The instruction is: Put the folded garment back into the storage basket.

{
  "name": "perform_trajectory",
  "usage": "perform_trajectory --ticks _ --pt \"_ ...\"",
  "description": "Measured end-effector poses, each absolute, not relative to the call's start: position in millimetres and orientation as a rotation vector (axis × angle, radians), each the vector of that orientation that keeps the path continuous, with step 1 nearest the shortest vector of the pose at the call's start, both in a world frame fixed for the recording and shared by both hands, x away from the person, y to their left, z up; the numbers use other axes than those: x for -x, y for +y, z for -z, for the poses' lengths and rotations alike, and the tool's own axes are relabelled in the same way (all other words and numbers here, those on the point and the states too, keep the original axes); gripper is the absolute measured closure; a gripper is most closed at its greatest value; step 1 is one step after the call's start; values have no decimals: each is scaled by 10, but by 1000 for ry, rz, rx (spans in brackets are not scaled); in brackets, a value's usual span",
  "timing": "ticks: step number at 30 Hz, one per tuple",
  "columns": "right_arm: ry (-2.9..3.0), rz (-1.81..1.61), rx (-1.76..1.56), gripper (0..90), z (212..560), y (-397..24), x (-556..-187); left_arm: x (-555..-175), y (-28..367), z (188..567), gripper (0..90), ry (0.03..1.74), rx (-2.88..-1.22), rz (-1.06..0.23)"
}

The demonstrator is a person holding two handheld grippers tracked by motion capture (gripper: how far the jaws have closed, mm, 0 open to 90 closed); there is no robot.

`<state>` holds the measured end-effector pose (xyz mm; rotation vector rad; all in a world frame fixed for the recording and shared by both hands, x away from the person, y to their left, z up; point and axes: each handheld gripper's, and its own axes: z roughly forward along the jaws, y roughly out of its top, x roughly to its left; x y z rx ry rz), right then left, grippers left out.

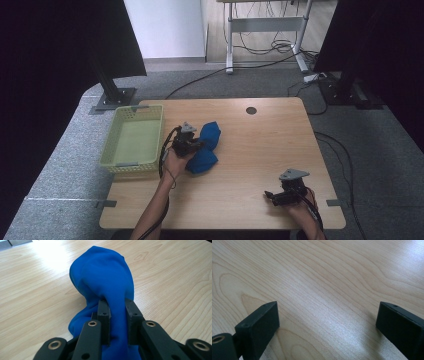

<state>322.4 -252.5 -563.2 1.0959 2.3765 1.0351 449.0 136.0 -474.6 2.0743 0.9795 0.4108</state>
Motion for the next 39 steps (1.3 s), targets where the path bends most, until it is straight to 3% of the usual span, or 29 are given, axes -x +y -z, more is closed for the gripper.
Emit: perform_trajectory --ticks 39 --pt "2376 -1035 -1096 45 5632 -2525 -3224 -4359 2113 4200 778 1070 -1991 -510"
